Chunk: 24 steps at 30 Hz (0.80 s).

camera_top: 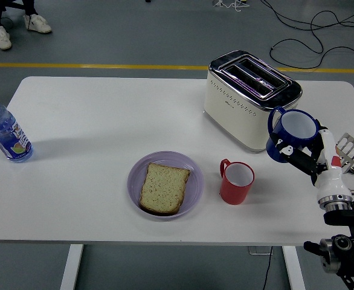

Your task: Pick up the cup,pour liquid into bread,place the cup on the desk

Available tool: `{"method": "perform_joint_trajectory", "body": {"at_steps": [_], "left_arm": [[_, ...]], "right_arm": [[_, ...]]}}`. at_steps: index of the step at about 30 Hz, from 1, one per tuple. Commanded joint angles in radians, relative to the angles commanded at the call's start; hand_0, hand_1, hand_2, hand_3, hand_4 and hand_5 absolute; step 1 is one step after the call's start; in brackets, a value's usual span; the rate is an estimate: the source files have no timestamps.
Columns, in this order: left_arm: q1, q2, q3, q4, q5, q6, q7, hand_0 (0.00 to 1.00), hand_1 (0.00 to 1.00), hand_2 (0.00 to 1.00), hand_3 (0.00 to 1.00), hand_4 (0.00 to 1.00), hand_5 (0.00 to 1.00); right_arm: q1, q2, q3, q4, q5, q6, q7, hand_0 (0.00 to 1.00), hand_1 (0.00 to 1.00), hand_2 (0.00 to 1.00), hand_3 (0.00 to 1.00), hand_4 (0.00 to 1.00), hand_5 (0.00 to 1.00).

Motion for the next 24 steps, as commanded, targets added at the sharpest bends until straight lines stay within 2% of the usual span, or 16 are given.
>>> {"method": "perform_joint_trajectory", "body": {"at_steps": [24], "left_arm": [[-0.009,-0.001,-0.011,0.000,0.004,0.002,0.000,0.662,0.706,0.727,0.628,0.382,0.927]], "right_arm": [[0.102,-0.020,-0.113,0.025,-0.032,0.000,-0.045,0.370,0.405,0.544,0.558,0.690,0.002]]}}
